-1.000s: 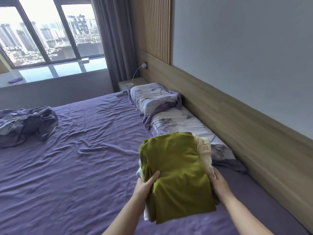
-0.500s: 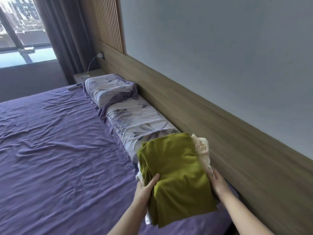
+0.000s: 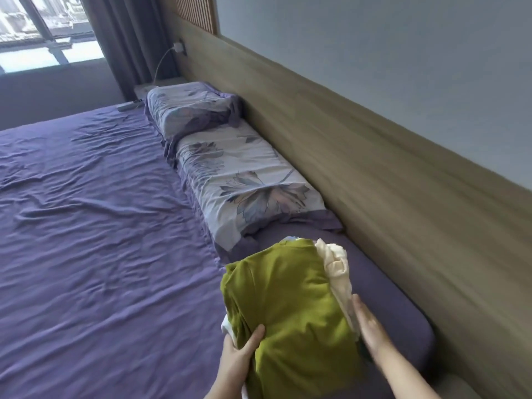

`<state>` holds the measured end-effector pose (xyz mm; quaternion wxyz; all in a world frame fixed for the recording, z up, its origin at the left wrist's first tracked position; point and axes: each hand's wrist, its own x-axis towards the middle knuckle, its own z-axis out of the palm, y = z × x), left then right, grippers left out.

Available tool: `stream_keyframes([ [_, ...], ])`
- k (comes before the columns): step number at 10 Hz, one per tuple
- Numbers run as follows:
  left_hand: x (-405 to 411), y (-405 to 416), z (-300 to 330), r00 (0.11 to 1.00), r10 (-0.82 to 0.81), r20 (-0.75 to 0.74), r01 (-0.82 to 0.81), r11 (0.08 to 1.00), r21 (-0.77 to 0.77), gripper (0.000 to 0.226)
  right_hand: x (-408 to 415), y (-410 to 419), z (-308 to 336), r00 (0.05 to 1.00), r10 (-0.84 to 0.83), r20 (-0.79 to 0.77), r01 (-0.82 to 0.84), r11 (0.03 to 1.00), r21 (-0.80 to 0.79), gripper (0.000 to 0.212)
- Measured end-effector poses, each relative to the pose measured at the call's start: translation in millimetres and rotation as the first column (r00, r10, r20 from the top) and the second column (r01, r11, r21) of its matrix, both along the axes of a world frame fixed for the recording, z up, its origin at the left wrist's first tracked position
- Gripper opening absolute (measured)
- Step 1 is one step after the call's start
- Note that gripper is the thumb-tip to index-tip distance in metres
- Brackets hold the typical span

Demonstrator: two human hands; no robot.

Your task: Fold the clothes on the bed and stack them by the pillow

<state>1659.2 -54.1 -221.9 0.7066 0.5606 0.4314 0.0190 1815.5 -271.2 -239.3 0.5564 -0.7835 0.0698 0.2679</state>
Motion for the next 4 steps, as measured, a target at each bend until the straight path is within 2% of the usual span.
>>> stream_keyframes([
  [1,4.1,-0.7,-7.5,0.999,0.016,-0.046,-0.015,1.0,0.003,0.091,0.0,-5.0,-12.1,1.0,-0.027,-0.003,0.027,0.999,-0.028,0.058],
  [3,-0.7,6.8,10.7,0.977,-0.036,-0.211,0.028,0.999,-0.042,0.082,-1.1,-2.9,17.0,0.996,0.086,-0.012,-0.087,0.975,-0.207,0.06],
  [4,-8.2,8.6,44.1,0.947,-0.006,-0.321,0.035,0.996,0.087,0.081,-8.8,-0.5,52.1,0.992,0.125,-0.025,-0.126,0.93,-0.345,0.059],
])
